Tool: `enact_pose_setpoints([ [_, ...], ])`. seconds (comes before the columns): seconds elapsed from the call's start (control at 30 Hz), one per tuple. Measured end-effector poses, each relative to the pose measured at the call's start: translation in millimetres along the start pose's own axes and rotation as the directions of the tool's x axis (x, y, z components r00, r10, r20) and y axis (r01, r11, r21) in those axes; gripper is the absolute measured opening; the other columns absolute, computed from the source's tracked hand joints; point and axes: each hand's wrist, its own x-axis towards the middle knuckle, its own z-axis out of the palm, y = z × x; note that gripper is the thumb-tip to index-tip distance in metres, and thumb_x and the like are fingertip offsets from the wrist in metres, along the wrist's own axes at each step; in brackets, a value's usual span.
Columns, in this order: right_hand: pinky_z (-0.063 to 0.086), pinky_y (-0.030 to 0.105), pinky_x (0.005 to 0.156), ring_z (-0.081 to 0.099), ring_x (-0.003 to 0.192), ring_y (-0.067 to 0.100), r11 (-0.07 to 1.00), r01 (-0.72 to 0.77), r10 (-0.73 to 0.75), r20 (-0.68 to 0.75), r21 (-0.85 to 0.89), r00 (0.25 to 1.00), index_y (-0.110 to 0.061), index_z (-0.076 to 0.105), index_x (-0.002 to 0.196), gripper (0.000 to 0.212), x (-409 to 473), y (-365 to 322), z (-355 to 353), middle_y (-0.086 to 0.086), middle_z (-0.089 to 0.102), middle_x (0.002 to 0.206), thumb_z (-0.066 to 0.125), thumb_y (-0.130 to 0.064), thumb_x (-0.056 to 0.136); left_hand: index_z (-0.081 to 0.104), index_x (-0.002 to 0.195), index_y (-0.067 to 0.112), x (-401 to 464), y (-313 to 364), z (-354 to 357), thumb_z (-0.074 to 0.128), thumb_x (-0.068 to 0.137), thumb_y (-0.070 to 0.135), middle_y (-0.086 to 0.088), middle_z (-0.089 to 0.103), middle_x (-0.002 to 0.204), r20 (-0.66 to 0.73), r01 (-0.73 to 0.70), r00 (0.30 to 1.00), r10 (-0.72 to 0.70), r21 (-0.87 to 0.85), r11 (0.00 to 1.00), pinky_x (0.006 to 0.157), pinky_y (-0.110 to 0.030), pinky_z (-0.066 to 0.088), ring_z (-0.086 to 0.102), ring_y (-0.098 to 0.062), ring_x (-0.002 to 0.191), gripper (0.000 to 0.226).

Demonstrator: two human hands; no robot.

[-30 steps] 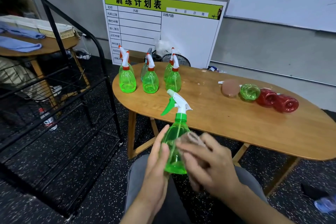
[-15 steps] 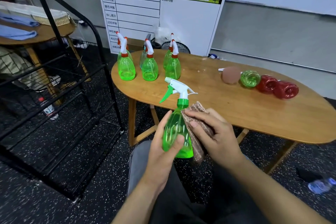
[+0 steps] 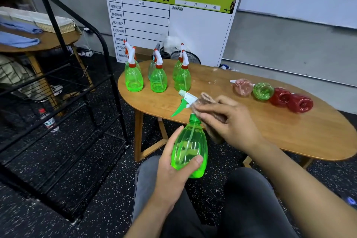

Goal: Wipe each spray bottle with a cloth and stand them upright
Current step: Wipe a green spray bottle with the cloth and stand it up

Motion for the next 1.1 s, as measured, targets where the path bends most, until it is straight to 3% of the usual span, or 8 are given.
enact_pose_setpoints([
  [0.07,0.053,0.026,0.069,0.062,0.083,0.003,0.999,0.039,-0.041,0.081,0.027,0.996,-0.035,0.076,0.121,0.033,-1.6,-2.6,0.3,-0.015,0.061,0.097,0.066,-0.052,0.095,0.054,0.147,0.028,0.4,0.8,-0.7,0.083,0.077,0.009,0.000,0.074,0.132,-0.005,0.000,1.000,0.000,0.007,1.000,0.099,-0.030,0.057,0.070,-0.021,0.122,0.078],
  [0.2,0.055,0.040,0.063,0.059,0.078,0.003,0.996,-0.057,0.054,-0.056,-0.065,0.997,-0.045,0.071,0.122,0.034,9.1,-2.5,-7.8,-0.015,0.060,0.093,0.058,-0.062,0.095,0.054,0.146,0.029,0.3,1.4,-0.9,0.083,0.077,0.009,0.001,0.075,0.129,-0.001,0.001,1.000,-0.001,0.031,1.000,0.095,-0.026,0.057,0.072,-0.019,0.118,0.077],
  [0.37,0.055,0.029,0.066,0.060,0.080,0.002,1.000,0.008,-0.007,0.072,-0.015,0.997,-0.038,0.075,0.121,0.036,5.5,-6.2,-8.0,-0.016,0.061,0.096,0.062,-0.056,0.093,0.054,0.147,0.027,0.9,1.0,-2.6,0.082,0.076,0.008,0.001,0.075,0.130,-0.004,-0.011,1.000,0.011,0.039,0.999,0.098,-0.027,0.056,0.071,-0.020,0.120,0.078],
  [0.5,0.057,0.042,0.063,0.060,0.077,0.003,0.996,-0.060,0.059,-0.030,-0.063,0.998,-0.043,0.072,0.121,0.036,11.2,-5.0,-10.4,-0.014,0.062,0.095,0.058,-0.062,0.093,0.053,0.148,0.028,0.2,0.6,-2.2,0.082,0.077,0.008,0.001,0.076,0.127,0.022,0.000,1.000,-0.001,0.040,0.999,0.092,-0.027,0.058,0.072,-0.020,0.117,0.079],
  [0.73,0.055,0.038,0.063,0.057,0.076,0.001,0.995,-0.061,0.057,-0.051,-0.078,0.997,-0.042,0.072,0.121,0.033,17.3,-11.8,-7.3,-0.014,0.060,0.091,0.062,-0.055,0.093,0.052,0.149,0.029,0.0,1.1,-3.5,0.084,0.078,0.010,0.001,0.075,0.128,0.026,0.003,1.000,-0.005,0.066,0.998,0.094,-0.028,0.058,0.072,-0.020,0.117,0.081],
  [0.87,0.053,0.033,0.063,0.058,0.076,0.001,0.997,-0.001,0.004,0.030,-0.082,1.000,-0.038,0.075,0.121,0.033,19.7,-14.3,-2.9,-0.021,0.057,0.092,0.065,-0.051,0.093,0.052,0.149,0.029,-0.7,1.8,-3.4,0.083,0.077,0.010,0.004,0.075,0.128,0.022,0.002,1.000,-0.003,0.074,0.997,0.094,-0.027,0.057,0.072,-0.019,0.117,0.081],
  [0.97,0.053,0.036,0.062,0.055,0.075,0.000,0.994,-0.057,0.049,-0.083,-0.093,0.995,-0.038,0.075,0.121,0.033,25.9,-17.3,-3.7,-0.014,0.058,0.089,0.063,-0.052,0.093,0.052,0.148,0.028,-1.2,3.6,-2.8,0.083,0.077,0.009,0.007,0.076,0.126,0.027,-0.006,1.000,0.004,0.092,0.996,0.093,-0.024,0.057,0.073,-0.015,0.114,0.080],
  [1.1,0.051,0.028,0.061,0.055,0.074,-0.001,0.993,0.079,-0.068,0.122,-0.090,0.990,-0.039,0.075,0.121,0.035,20.5,-24.7,7.8,-0.021,0.058,0.097,0.060,-0.056,0.095,0.053,0.147,0.026,-2.2,2.8,-3.0,0.083,0.076,0.008,0.006,0.076,0.126,0.013,-0.002,1.000,0.001,0.090,0.996,0.092,-0.024,0.057,0.073,-0.016,0.115,0.079],
])
